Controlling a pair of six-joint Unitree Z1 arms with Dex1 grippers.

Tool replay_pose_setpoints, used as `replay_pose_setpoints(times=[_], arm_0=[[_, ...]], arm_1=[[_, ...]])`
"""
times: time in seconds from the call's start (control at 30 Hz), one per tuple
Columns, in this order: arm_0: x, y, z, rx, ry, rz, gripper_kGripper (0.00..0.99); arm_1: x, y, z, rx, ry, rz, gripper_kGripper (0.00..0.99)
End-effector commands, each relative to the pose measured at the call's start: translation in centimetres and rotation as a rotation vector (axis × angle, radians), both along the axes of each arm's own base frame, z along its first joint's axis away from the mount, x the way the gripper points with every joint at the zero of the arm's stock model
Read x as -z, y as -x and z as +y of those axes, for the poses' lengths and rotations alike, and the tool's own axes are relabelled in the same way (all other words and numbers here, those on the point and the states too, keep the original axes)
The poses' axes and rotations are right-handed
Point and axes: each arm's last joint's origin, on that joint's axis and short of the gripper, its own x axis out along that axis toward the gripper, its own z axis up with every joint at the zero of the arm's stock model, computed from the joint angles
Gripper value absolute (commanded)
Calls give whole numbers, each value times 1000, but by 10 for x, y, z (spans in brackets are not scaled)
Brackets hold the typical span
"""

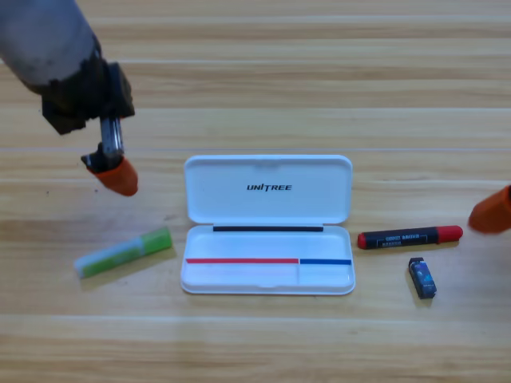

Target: Clean up eraser and pencils

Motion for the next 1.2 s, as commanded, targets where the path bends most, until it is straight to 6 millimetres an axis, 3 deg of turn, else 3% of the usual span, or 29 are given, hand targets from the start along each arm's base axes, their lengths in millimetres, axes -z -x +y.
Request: replay_pose_setpoints(times=[0.03,0.2,0.4,0.83,1.1,1.13,1.2], arm_0=[[45,-43,12,-96,-96,101,988],[78,-60,7,-125,-120,181,988],[102,-57,9,-147,-121,219,988],[130,-46,14,-156,-113,254,985],[141,-39,18,-152,-101,258,985],[142,-39,18,-151,-99,258,985],[145,-38,19,-150,-99,260,986]], arm_1=[[53,-20,27,-28,59,199,988],[83,-41,45,128,87,271,990],[115,-53,55,332,93,323,988],[140,-69,70,458,62,340,914],[154,-69,71,505,77,385,807],[156,-69,71,505,81,390,773],[160,-70,72,504,92,397,575]])
